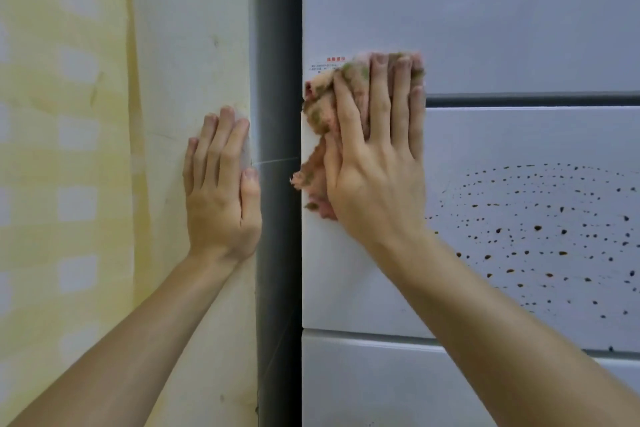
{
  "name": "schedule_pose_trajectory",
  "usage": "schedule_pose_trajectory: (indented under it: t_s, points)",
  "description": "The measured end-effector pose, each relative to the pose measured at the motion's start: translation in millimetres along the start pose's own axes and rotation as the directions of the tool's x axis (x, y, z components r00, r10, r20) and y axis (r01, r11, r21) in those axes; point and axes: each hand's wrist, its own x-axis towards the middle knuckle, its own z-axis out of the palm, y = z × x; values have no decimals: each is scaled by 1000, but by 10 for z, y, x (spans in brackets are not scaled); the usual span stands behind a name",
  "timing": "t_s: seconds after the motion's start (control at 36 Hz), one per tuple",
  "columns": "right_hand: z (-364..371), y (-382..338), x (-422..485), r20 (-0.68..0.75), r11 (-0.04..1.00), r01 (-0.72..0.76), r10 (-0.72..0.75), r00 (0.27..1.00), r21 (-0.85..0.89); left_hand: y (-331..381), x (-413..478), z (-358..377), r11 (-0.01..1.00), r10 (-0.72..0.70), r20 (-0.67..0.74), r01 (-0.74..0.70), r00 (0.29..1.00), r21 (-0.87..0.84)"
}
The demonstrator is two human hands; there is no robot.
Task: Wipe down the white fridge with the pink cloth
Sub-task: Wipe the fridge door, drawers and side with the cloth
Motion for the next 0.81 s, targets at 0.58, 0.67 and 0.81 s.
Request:
schedule_pose_trajectory:
  t_s: [0.58,0.67,0.81]
  points:
    - [-150,-11,-1608,232,985,157,-170,958,73,84,-73,-66,985,34,80,-47,996,169]
    - [-125,-18,-1137,142,993,84,-95,985,82,92,-70,-71,987,25,74,-37,997,159]
    - [-84,68,-236,-9,996,-12,13,1000,87,144,-76,-71,988,12,66,-22,998,155]
